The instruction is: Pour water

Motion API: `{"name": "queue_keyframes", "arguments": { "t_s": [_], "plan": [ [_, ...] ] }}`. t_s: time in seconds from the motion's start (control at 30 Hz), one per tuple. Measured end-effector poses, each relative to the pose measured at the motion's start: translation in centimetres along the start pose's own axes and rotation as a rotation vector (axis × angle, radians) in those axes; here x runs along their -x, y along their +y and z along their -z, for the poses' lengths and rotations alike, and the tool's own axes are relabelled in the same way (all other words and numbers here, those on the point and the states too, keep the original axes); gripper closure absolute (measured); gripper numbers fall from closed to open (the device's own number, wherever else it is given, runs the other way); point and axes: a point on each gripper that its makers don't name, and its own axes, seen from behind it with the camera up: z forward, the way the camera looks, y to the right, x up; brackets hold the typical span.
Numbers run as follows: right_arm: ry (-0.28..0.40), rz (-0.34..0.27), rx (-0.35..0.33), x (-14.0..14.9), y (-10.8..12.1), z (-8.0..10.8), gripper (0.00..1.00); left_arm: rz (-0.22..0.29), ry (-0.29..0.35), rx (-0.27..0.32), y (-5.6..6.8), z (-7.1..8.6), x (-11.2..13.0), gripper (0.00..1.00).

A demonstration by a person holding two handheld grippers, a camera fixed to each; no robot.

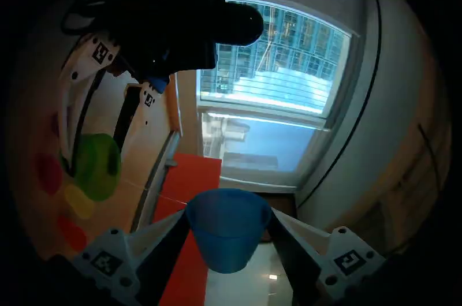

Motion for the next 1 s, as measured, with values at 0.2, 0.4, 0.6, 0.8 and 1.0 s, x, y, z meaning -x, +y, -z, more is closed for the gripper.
{"name": "queue_keyframes", "arguments": {
  "t_s": [0.2,0.4,0.6,0.8,1.0],
  "plan": [
    [0.004,0.014,-0.001,-0.4,0.1,0.0,0.09,0.001,0.002,0.000,0.0,0.0,-0.1,0.13],
    [0.005,0.001,-0.003,-0.3,0.0,-0.1,0.09,0.002,0.004,-0.002,0.0,0.1,-0.2,0.13],
    [0.010,-0.034,-0.010,-0.1,-0.2,0.0,0.09,0.003,0.004,-0.002,-0.1,0.1,-0.2,0.13],
    [0.016,-0.138,-0.014,0.2,-0.5,0.3,0.09,0.001,0.003,-0.004,0.0,0.1,-0.2,0.13],
    [0.018,-0.350,-0.019,1.2,-1.0,0.7,0.09,-0.003,0.001,-0.006,0.0,0.2,-0.4,0.13]
  ]
}}
